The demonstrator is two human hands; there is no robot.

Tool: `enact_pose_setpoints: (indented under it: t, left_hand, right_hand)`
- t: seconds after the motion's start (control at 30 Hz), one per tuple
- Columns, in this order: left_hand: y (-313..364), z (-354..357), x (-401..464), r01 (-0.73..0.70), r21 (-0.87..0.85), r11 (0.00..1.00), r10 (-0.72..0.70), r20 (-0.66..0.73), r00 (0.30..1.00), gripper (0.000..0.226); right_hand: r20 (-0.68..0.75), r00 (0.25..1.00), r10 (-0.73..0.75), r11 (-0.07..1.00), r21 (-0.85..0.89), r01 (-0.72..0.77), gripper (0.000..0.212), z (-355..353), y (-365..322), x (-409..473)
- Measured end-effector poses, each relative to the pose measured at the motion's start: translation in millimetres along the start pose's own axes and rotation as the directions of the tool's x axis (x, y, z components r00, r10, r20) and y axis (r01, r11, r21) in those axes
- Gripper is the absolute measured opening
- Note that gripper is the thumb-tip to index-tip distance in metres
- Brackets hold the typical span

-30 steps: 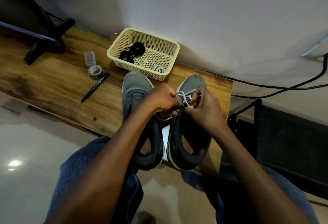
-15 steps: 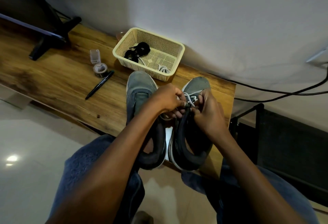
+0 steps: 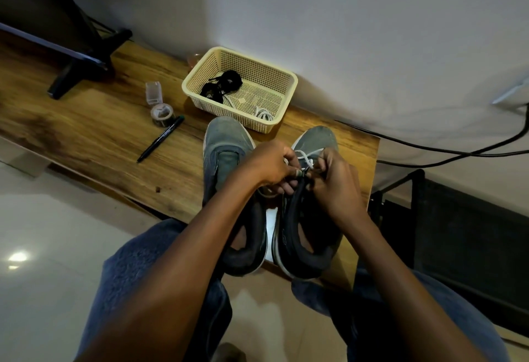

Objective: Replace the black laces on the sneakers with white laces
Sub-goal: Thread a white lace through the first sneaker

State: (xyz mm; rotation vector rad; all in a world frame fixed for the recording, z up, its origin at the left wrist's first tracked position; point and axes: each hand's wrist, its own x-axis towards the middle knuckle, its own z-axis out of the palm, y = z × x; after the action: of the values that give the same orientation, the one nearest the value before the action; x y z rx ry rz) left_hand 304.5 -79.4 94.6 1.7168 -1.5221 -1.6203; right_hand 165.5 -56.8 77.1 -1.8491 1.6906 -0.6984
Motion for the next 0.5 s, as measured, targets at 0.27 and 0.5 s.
enact_pose_setpoints:
  t: [0.27, 0.5]
  left_hand:
    - [0, -2, -1, 0.017, -0.014, 1.0, -0.017, 0.016, 1.0, 0.017]
    - [0, -2, 0, 0.061, -0.055, 0.997, -0.059, 0.049, 0.997, 0.019]
  right_hand:
    - [0.025, 1.0, 0.006, 1.0, -0.005, -0.006, 0.037, -8, 2, 1]
    - [0.117, 0.991, 0.063, 0.997, -0.046, -0.058, 0.041, -21, 3, 8]
